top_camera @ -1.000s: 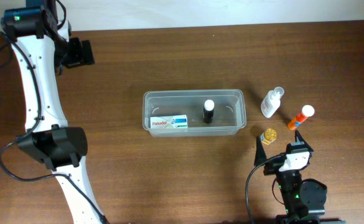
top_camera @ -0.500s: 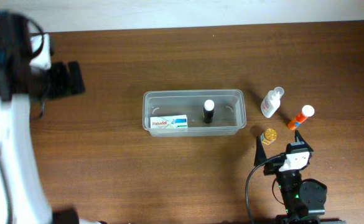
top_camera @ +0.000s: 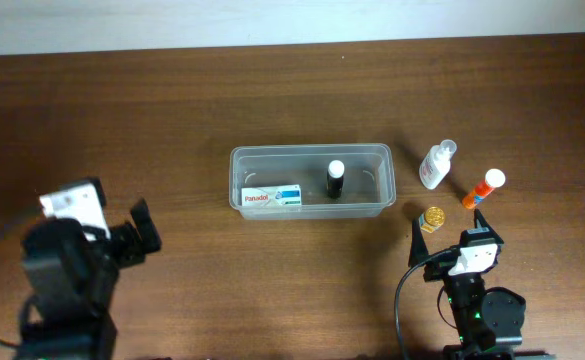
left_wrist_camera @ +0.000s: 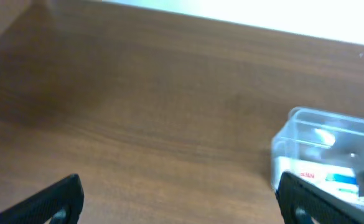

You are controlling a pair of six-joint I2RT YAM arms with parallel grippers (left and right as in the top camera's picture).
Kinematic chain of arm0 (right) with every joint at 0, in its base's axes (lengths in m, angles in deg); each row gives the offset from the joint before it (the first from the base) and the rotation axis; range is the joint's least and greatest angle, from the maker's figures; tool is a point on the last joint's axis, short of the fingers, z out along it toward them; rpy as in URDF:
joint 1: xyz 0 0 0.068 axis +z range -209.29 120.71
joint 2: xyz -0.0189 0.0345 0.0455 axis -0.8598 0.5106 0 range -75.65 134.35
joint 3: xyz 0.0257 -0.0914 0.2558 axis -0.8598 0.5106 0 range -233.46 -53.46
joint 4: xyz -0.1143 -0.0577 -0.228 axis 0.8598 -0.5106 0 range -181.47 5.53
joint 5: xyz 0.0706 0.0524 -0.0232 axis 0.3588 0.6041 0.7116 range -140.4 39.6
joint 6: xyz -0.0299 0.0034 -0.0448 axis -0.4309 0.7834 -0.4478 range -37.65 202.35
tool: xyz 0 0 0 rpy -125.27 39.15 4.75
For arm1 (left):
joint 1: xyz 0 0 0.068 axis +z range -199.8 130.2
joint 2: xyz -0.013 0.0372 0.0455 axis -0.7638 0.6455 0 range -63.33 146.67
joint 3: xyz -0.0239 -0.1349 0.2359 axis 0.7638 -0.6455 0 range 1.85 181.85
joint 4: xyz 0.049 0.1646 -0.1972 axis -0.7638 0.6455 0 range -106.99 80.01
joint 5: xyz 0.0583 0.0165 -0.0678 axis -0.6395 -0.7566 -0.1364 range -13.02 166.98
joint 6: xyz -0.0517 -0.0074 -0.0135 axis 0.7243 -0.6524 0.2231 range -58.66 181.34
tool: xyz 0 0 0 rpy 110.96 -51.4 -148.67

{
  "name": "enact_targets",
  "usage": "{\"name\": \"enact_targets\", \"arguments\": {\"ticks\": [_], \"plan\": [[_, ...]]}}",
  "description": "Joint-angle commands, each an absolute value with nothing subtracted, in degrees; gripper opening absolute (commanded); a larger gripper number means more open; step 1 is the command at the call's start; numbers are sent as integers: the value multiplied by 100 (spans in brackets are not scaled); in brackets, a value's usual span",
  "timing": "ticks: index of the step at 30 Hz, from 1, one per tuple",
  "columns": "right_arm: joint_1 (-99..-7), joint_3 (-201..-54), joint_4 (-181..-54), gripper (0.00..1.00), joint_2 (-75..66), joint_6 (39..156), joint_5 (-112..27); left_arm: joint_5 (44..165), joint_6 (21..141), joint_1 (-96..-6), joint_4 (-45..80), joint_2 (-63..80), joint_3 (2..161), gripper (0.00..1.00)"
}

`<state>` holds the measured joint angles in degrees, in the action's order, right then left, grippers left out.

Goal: Pack container

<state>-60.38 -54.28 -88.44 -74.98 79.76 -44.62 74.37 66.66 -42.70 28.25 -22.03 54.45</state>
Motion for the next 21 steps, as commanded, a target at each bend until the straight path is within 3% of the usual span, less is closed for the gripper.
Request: {"name": "enact_targets", "arguments": {"ticks": [1, 7, 21], "plan": [[-6081, -5378, -8848, 98, -7544, 7985, -4508, 7310, 6544, -4281, 2237, -2548, 4597, 99], [-6081, -5378, -8848, 98, -7544, 7985, -4508, 7927, 5755, -4281, 1316, -2432, 3853, 99], [-6081, -5378, -8848, 98, -7544, 7985, -4508, 7418, 5757, -4281, 1391, -2076, 3836, 99]]}}
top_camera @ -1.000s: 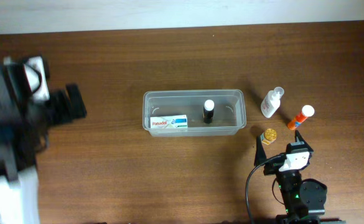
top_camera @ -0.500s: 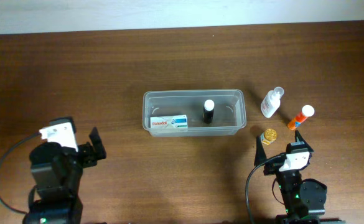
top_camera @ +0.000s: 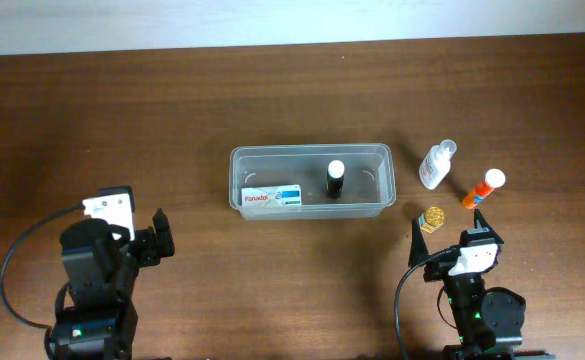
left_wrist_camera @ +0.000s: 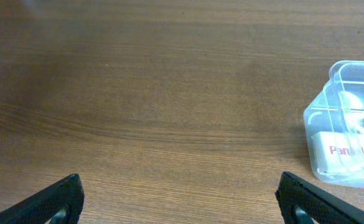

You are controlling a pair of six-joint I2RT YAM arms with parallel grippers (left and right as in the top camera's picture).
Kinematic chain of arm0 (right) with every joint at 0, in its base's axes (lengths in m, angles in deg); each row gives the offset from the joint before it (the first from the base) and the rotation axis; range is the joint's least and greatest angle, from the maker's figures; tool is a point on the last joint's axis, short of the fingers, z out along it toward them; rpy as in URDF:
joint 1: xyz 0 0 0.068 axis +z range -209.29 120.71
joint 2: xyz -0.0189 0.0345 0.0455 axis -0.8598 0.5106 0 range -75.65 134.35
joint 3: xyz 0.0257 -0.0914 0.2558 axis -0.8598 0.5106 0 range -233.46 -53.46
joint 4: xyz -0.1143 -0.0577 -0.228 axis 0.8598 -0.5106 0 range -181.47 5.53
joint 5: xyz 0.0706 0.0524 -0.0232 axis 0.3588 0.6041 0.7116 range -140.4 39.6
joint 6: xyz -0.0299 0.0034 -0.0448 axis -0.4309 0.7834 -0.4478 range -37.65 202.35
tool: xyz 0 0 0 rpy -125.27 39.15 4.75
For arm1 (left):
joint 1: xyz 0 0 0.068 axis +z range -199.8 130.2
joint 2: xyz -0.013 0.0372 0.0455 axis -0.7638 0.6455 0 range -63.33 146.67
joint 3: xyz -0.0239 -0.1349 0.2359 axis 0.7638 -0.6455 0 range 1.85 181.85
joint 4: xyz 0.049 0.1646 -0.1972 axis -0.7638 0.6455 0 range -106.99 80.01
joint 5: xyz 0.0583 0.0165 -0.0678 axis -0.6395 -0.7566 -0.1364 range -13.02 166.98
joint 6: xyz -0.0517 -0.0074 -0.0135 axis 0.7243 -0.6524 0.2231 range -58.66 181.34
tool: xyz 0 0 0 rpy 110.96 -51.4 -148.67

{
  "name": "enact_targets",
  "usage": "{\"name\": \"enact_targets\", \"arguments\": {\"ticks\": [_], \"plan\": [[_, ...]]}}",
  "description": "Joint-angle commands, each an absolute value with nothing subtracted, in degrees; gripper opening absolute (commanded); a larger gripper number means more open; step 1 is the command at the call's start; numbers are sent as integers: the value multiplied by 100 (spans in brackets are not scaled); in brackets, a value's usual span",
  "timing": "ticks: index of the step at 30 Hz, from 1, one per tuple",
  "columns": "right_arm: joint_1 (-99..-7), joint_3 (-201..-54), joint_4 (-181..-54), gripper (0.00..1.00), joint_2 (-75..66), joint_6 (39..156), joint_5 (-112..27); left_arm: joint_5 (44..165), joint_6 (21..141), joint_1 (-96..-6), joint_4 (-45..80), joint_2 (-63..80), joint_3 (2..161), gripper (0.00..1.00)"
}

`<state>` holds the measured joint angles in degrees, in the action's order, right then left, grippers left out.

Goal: Pack container
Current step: 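Raise the right gripper toward the amber jar and orange tube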

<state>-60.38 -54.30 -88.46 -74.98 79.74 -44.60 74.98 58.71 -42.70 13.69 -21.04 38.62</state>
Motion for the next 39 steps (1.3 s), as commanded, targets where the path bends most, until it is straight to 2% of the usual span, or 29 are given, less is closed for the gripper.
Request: {"name": "enact_targets", "arguments": {"ticks": [1, 32, 35, 39], "plan": [[-6081, -5378, -8848, 98, -7544, 7985, -4508, 7418, 5757, -4281, 1391, -2065, 3836, 99], [-6081, -5378, -8848, 98, -7544, 7948, -4602, 7418, 5757, -4281, 1391, -2052, 3836, 99], [-6081, -5378, -8726, 98, -7544, 8324, -4178, 7418, 5757, -4281, 1391, -2052, 3836, 99], [-6081, -5378, -7620, 98, -7544, 9128, -3039, 7418, 5757, -4281, 1391, -2052, 3836, 99]]}}
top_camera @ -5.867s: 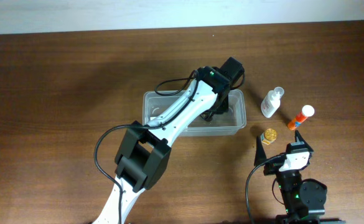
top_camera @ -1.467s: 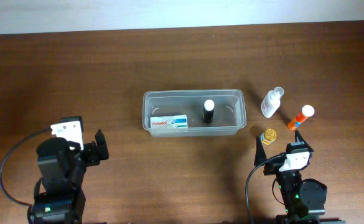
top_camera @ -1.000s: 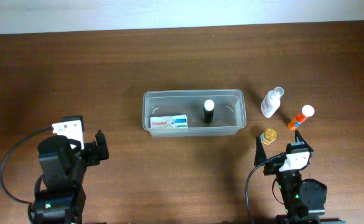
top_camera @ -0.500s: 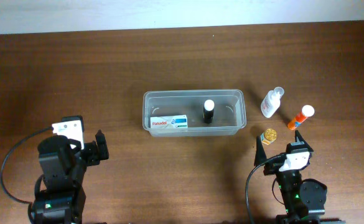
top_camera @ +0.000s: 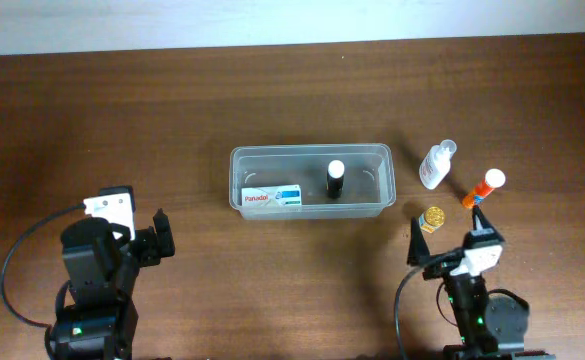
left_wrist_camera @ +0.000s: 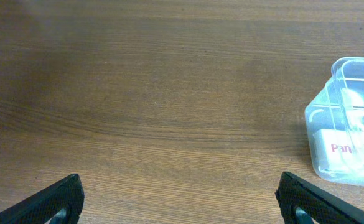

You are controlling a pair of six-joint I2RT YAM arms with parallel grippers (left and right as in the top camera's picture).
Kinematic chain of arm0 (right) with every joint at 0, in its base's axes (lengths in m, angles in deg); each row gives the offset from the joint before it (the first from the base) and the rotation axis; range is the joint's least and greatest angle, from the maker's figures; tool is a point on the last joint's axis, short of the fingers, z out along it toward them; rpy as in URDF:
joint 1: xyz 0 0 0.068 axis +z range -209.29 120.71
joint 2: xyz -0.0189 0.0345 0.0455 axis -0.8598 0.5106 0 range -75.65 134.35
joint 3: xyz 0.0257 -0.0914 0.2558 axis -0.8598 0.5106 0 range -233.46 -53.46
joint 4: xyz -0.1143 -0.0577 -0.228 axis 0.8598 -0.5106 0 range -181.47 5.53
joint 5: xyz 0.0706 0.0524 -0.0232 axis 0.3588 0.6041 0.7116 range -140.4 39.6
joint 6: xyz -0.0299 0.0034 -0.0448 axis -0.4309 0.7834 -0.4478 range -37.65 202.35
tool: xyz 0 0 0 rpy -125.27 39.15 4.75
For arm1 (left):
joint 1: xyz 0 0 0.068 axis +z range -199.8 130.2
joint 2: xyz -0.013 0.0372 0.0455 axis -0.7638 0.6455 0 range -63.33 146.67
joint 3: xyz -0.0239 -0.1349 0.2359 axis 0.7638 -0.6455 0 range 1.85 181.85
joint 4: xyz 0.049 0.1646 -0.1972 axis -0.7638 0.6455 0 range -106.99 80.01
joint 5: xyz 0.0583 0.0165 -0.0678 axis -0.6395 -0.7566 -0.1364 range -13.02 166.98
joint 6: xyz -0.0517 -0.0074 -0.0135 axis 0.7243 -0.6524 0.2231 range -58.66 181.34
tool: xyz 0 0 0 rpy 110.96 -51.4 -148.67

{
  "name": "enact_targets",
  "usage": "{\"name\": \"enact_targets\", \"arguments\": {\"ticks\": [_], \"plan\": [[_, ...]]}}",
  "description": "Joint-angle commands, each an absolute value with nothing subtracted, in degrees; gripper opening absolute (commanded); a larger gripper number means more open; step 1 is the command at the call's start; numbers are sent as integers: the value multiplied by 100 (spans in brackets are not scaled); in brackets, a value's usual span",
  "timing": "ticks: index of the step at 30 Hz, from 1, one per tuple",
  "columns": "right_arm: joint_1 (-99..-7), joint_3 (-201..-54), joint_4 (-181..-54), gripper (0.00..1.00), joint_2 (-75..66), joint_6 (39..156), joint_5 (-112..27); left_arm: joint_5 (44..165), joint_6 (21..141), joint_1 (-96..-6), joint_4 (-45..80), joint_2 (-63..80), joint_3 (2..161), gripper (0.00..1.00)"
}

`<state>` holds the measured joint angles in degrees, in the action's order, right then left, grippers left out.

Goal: Pack container
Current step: 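Raise the right gripper toward the amber jar and orange tube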

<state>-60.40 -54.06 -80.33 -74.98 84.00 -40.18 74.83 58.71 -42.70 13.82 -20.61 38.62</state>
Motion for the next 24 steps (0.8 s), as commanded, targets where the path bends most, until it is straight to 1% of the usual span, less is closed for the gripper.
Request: {"name": "enact_targets", "arguments": {"ticks": [1, 3, 6, 9, 12, 13, 17, 20, 24], "plan": [[-6081, -5382, -7338, 98, -7547, 9336, -2825, 7418, 5757, -4281, 1391, -2052, 3836, 99], [-6081, -5511, -7069, 98, -7544, 9709, -2681, 7418, 5757, -4281, 1391, -2052, 3836, 99], [-6081, -5976, -7456, 98, -7540, 9784, -2733, 7418, 5757, -4281, 1391, -2052, 3836, 99], [-6083, -6689, -8276, 98, -7442, 9714, -3100, 7418, 5757, -4281, 1391, -2052, 3836, 99], [-6083, -7554, -9185, 98, -7171, 9322, -3439, 7418, 5757, -4281, 1391, -2052, 3836, 99], [-6083, -8086, -9701, 98, -6937, 9143, -3688, 7418, 5757, -4281, 1391, -2052, 3836, 99], [-6081, -9432, -10944, 98, -6137, 8691, -4230, 7418, 5757, -4281, 1391, -2052, 3836, 99], [-6083, -10319, -11707, 98, -5389, 8555, -4252, 7418, 5759, -4281, 1391, -2052, 3836, 99], [-6083, -11646, -13194, 98, -4098, 8553, -4252, 7418, 5757, -4281, 1391, -2052, 3836, 99]]}}
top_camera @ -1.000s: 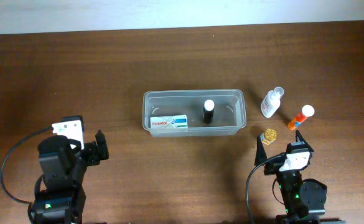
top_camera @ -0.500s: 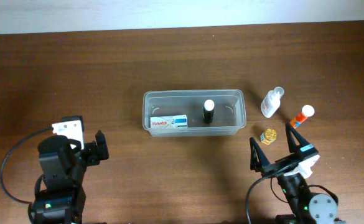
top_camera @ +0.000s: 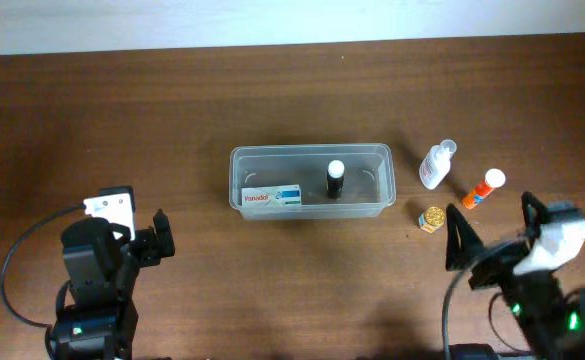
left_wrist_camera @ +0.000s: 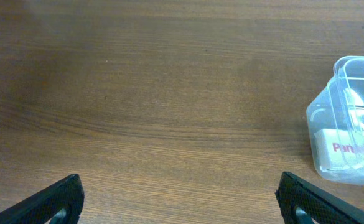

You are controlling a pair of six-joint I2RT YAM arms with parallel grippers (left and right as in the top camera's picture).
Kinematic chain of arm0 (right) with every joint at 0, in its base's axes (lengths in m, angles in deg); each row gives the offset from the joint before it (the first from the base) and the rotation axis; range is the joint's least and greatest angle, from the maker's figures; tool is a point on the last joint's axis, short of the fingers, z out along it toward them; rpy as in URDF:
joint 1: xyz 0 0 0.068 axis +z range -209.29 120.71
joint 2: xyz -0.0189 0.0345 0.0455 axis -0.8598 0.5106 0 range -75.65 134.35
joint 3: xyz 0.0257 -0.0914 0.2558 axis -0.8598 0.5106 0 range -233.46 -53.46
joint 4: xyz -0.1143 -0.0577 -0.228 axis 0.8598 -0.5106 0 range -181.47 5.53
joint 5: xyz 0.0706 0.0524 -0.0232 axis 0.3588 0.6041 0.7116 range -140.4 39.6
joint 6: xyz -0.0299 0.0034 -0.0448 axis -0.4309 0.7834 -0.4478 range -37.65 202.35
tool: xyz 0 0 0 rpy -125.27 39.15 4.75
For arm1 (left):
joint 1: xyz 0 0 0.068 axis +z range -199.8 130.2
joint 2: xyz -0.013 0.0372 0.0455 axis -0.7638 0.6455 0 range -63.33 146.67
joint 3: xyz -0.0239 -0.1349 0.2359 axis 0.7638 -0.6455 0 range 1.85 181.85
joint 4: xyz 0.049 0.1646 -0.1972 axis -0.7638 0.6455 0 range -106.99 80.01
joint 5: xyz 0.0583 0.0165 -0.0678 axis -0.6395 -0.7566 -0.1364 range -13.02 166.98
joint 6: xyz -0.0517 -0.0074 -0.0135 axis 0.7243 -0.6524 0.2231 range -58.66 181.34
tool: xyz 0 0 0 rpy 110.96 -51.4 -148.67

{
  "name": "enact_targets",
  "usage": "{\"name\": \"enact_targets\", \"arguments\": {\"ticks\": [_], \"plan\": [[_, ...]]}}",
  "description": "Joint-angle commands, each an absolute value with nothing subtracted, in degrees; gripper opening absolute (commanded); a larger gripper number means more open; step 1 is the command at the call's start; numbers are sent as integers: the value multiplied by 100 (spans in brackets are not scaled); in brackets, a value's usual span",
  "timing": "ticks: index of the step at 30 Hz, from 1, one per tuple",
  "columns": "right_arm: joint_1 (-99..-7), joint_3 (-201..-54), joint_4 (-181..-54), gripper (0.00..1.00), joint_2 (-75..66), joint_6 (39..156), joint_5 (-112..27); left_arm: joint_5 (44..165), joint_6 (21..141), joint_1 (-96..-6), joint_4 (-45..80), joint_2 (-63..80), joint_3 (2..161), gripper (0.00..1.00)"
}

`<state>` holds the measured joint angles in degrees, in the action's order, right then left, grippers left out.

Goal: Pack container
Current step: 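Raise the right gripper toward the amber jar and orange tube, then lower the right gripper and close it on the white spray bottle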

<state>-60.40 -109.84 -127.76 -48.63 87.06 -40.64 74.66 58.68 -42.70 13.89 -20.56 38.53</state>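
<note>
The clear plastic container (top_camera: 312, 180) stands mid-table. Inside it lie a white Panadol box (top_camera: 272, 197) and an upright black bottle with a white cap (top_camera: 335, 178). To its right on the table are a white spray bottle (top_camera: 435, 165), an orange tube (top_camera: 482, 188) and a small gold tin (top_camera: 432, 218). My right gripper (top_camera: 492, 228) is open just below the tube and right of the tin. At the lower left, my left gripper (top_camera: 154, 240) is open and empty. In the left wrist view the gripper (left_wrist_camera: 178, 202) is wide apart, with the container (left_wrist_camera: 346, 106) and box (left_wrist_camera: 354, 150) far right.
The dark wooden table (top_camera: 292, 90) fills the view, with a pale wall strip along its far edge. Cables trail from both arm bases at the near edge. Bare wood lies between my left gripper and the container.
My right arm has shifted to the right and looks larger in the overhead view. Its open fingers now sit beside the orange tube. The left arm and all objects are unchanged.
My left arm was first at the far left, turned at an angle with the container at the edge of its wrist view. It then stood nearer the middle facing the container and stayed there. The right arm stood still until it shifted right just now.
</note>
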Motion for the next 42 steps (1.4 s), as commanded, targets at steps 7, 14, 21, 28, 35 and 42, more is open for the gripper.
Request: {"name": "enact_targets", "arguments": {"ticks": [7, 14, 21, 28, 35, 42], "plan": [[-6083, -14162, -15517, 98, -1453, 8553, -4766, 7418, 5759, -4281, 1391, -2052, 3836, 99], [-6081, -15843, -16492, 98, 481, 8553, -5555, 7418, 5757, -4281, 1391, -2052, 3836, 99], [-6081, -15875, -16184, 98, 1434, 8546, -5561, 7418, 5757, -4281, 1391, -2052, 3836, 100], [-6088, -15875, -16105, 98, 2267, 7935, -5535, 7418, 5757, -4281, 1391, -2052, 3836, 99], [-6088, -15875, -15716, 96, 3072, 7935, -5520, 7418, 5757, -4281, 1391, -2052, 3836, 99], [-6094, -15875, -15462, 90, 3592, 7913, -5520, 7418, 5757, -4281, 1391, -2052, 3836, 99]]}}
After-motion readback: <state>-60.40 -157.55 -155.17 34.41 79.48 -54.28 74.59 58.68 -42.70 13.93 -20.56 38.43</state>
